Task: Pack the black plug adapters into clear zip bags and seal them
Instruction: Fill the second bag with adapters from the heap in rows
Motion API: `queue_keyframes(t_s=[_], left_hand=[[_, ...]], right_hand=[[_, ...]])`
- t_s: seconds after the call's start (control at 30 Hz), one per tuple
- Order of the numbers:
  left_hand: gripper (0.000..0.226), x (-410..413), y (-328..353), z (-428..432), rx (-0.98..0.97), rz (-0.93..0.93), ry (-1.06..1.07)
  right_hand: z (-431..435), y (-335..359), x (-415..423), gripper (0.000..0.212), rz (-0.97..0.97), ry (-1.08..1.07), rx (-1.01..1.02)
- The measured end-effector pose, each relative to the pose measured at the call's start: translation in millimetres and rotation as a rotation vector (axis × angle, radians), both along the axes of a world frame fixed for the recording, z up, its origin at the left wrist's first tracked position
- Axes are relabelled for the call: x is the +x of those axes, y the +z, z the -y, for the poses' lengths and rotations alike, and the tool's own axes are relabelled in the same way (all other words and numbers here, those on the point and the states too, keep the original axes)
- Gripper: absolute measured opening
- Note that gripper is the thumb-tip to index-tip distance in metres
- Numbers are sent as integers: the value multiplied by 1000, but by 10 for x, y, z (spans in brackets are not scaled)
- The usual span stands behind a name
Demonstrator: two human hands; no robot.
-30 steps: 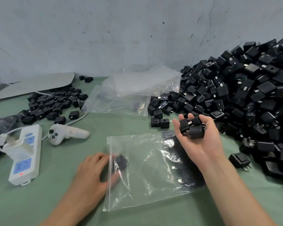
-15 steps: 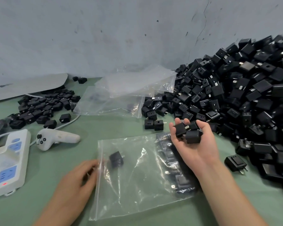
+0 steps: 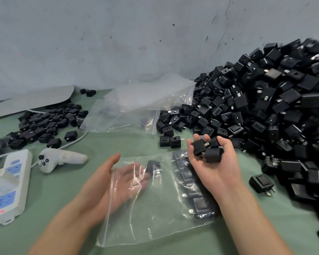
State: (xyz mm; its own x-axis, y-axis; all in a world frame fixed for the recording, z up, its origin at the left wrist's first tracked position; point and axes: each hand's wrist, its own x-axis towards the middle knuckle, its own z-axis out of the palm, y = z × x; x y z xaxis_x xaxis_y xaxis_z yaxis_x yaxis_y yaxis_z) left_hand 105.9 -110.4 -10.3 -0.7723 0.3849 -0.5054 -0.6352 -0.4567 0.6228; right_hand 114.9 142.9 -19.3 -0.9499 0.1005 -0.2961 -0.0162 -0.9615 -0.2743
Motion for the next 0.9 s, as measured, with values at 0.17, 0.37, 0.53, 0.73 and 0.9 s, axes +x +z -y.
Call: queue_keyframes(t_s=[0.17,0.37,0.53,0.73,0.9], left_hand=[[66,-18,-42,-23,60,-20,-139],[65,-13,-46,-180,68,-72,-92],[62,-53,-53,-309,39,-89,-35],[55,-44,-60,-365,74,-105,22],[53,-8,-51,-445,113,-112,60]], right_hand=[[-10,-8,3,24,-16,17,-4],[-8,-13,10,23,-15,13,1],[-5,-10,14,21,-28,11,0],[-8,-19,11,20,-20,14,22],[-10,-31,7,20,-20,17,43]])
